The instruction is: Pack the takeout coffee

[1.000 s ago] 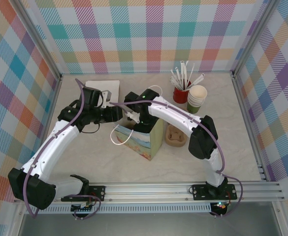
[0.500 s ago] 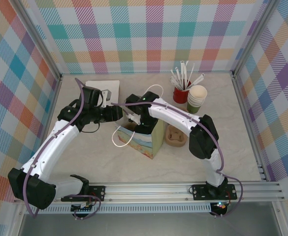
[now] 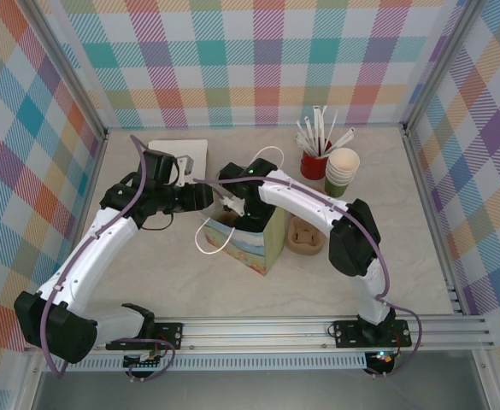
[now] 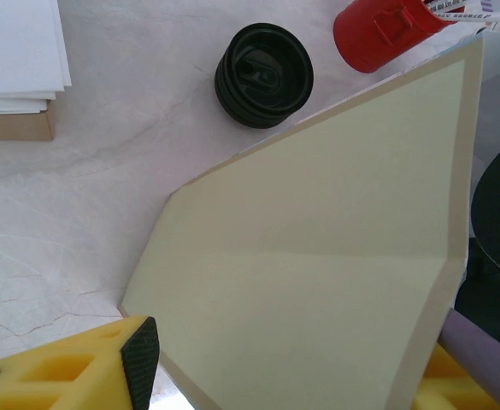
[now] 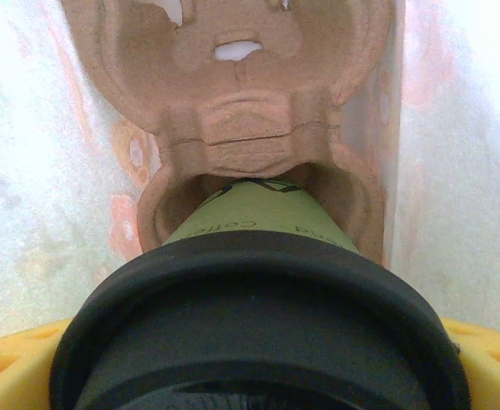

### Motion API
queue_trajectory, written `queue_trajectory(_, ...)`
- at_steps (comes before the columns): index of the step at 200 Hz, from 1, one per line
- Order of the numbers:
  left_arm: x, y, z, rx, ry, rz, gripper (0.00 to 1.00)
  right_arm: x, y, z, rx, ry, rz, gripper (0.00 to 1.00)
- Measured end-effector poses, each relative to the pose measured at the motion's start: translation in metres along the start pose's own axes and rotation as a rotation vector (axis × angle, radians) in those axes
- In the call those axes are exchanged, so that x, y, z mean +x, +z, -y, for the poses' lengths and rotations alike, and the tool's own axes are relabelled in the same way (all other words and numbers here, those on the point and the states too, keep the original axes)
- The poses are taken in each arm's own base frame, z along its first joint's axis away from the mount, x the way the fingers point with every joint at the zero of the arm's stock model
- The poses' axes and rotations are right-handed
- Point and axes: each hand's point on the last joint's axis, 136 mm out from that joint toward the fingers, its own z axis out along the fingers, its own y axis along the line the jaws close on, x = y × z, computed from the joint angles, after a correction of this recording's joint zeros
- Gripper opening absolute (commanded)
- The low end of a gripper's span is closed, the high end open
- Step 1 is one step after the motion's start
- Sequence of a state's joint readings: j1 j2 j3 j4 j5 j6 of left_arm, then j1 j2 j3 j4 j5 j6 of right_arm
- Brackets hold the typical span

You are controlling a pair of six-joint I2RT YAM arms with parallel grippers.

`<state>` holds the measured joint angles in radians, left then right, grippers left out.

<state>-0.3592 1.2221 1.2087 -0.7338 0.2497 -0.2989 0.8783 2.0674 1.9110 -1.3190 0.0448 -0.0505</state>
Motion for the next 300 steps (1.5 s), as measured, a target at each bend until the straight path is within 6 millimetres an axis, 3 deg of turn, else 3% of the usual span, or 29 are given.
queue_trajectory(300, 0.0, -0.001, -0.009, -0.053, -0.004, 0.003, 0.59, -0.001, 0.01, 0.001, -0.036, -0.031, 0.056, 0.89)
